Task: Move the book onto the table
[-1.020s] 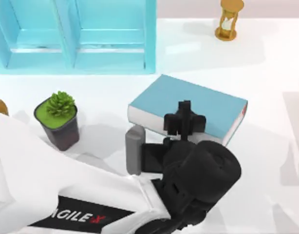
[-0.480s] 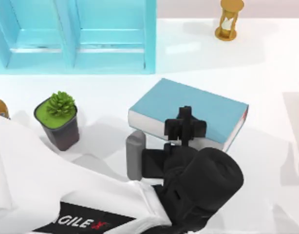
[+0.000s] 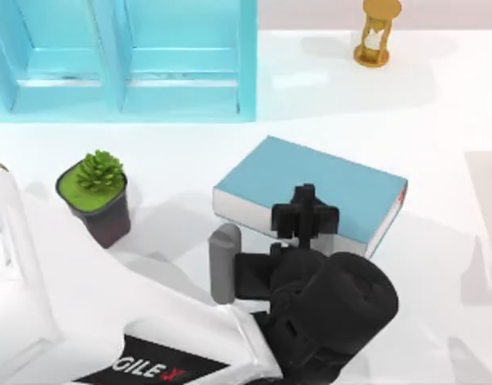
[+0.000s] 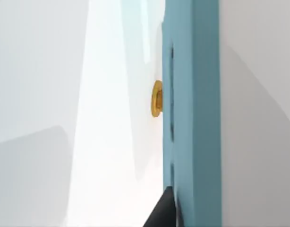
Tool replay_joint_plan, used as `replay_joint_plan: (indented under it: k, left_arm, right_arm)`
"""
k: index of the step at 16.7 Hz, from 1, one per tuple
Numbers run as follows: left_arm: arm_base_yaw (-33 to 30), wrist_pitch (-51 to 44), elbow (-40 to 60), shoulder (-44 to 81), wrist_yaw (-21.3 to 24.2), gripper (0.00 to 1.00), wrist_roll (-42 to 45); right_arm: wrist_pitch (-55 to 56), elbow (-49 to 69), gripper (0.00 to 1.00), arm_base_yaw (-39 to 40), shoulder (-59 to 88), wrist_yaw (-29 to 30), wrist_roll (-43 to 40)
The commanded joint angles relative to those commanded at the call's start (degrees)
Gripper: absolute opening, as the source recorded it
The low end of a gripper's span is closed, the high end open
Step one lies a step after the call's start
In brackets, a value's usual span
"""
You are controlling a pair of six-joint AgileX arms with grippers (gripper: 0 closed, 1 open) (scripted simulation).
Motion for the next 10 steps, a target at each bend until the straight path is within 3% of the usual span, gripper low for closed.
replay_joint_plan:
  k: [7, 10]
  left_arm:
    - [0.1, 4.1, -1.1, 3.2, 0.1, 0.00, 0.2]
    - [0.1, 4.1, -1.1, 3.2, 0.1, 0.23, 0.2]
  right_arm:
    - [0.0, 0.0, 1.00, 0.0, 0.0, 0.0, 0.0]
    - [0.0, 0.0, 1.00, 0.0, 0.0, 0.0, 0.0]
